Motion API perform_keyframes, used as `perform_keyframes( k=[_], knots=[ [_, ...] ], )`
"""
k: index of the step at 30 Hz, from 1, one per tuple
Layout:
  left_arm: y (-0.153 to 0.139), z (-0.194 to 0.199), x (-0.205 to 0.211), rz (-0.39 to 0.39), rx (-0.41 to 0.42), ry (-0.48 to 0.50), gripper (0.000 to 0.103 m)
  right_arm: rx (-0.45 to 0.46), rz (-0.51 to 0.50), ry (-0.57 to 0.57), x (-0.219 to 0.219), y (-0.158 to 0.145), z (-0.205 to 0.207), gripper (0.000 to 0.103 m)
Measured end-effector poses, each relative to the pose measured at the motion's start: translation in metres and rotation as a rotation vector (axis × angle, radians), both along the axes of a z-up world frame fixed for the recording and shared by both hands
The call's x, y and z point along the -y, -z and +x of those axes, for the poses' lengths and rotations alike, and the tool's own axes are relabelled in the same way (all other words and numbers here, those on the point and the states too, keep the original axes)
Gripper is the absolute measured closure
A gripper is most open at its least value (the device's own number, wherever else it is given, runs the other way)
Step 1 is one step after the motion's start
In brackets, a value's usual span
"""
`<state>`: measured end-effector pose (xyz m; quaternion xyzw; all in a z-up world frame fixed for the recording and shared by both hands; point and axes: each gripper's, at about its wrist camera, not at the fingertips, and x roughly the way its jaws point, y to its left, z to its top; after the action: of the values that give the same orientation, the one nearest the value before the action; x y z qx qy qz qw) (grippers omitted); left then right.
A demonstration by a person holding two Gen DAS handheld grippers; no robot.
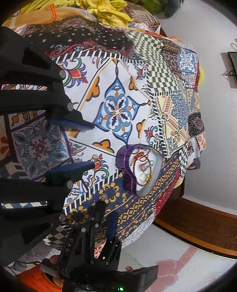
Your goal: Organize jewelry
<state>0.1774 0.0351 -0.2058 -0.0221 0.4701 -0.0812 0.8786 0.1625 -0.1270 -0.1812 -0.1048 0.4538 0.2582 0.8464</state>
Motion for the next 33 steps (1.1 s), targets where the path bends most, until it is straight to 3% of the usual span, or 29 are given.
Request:
perform_keyframes(
  k=[6,9,21,23,30,33],
  knots=[
    [0.01,-0.001,0.004,-0.003,-0.017,0.014,0.068,0.024,-0.034,-0.031,-0.008,0.004,-0.005,0.068],
    [0.012,0.0,0.009,0.005,-0.018,0.029,0.068,0.028,-0.037,-0.04,-0.011,0.004,-0.005,0.083],
    [0.024,0.024,0.018,-0.021,-0.042,0.022,0.069,0.05,0.006,-0.008,-0.001,-0.003,0.0,0.083],
    [0.026,0.028,0.019,-0.021,-0.039,0.013,0.07,0.054,0.016,0.009,0.005,-0.005,0.003,0.083],
    [0.031,0.034,0.019,-0.045,-0.047,0.013,0.096,0.063,0.042,0.052,0.02,-0.012,0.009,0.083],
    [0.03,0.032,0.018,-0.046,-0.038,0.011,0.096,0.067,0.045,0.064,0.024,-0.014,0.01,0.083]
  ],
)
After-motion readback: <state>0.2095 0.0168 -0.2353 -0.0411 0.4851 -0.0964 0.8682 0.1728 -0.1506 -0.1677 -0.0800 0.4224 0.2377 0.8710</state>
